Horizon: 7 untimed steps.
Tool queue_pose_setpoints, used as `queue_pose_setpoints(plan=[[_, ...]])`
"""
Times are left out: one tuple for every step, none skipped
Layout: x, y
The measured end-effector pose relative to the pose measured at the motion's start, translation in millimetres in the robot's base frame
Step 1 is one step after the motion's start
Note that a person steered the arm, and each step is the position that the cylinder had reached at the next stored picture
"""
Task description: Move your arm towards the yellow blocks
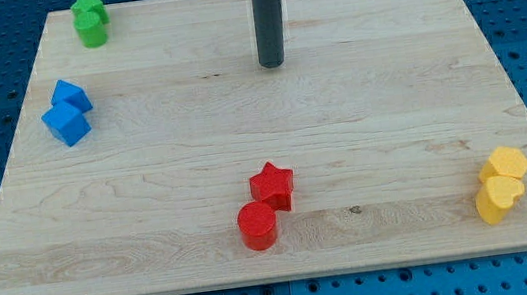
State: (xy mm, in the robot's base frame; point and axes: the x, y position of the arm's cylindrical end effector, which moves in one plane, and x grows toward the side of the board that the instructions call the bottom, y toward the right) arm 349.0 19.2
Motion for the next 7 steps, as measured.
queue_pose_setpoints(plan=[[0.0,0.0],[1.3,0.0],[1.5,0.0],[5.9,0.0],[9.1,2.2],[31.5,48.0],[87.6,104.2]])
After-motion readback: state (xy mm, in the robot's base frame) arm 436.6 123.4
